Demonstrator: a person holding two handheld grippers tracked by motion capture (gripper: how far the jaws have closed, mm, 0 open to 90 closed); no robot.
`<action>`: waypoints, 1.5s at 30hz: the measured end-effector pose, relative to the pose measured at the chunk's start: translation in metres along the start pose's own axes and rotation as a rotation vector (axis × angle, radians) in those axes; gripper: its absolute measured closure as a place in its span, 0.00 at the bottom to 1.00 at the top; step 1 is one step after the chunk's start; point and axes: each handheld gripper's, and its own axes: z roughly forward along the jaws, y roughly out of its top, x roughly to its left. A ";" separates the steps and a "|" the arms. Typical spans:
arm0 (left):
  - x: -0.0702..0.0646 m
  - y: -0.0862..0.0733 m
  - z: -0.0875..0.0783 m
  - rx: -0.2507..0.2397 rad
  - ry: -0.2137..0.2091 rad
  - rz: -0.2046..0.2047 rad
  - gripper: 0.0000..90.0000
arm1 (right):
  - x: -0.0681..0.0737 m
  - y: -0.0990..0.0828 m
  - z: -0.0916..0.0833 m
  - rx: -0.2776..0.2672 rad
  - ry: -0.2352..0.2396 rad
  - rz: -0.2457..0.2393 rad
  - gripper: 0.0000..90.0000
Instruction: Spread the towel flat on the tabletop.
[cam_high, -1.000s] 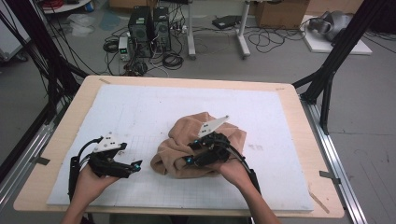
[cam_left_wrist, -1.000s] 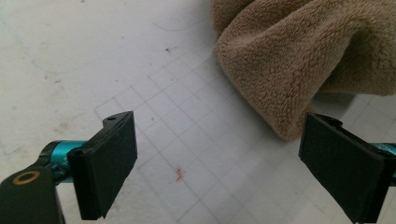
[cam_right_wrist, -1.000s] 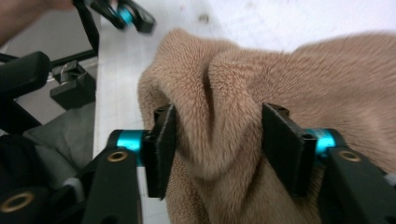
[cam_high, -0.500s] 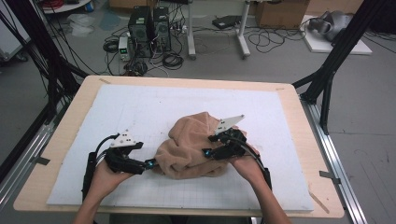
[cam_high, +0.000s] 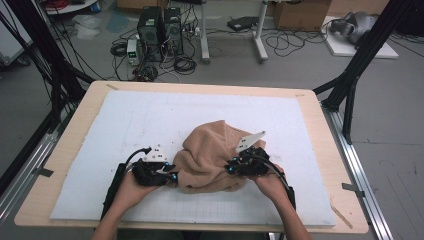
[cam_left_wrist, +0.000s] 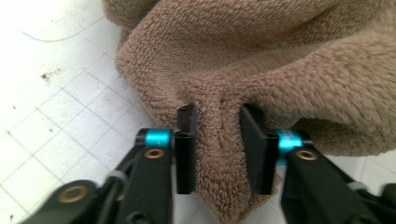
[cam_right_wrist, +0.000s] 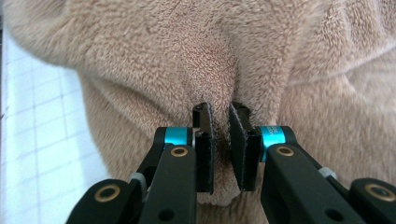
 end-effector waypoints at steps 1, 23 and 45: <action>0.000 0.000 0.000 0.001 0.003 0.002 0.79 | 0.000 0.000 0.000 0.000 0.000 0.000 0.91; 0.015 0.009 -0.071 -0.133 0.202 -0.002 0.85 | 0.051 -0.004 0.007 -0.051 0.189 -0.053 0.91; 0.015 -0.038 -0.056 0.005 0.166 -0.027 0.84 | 0.060 0.006 0.021 -0.048 0.203 -0.099 0.89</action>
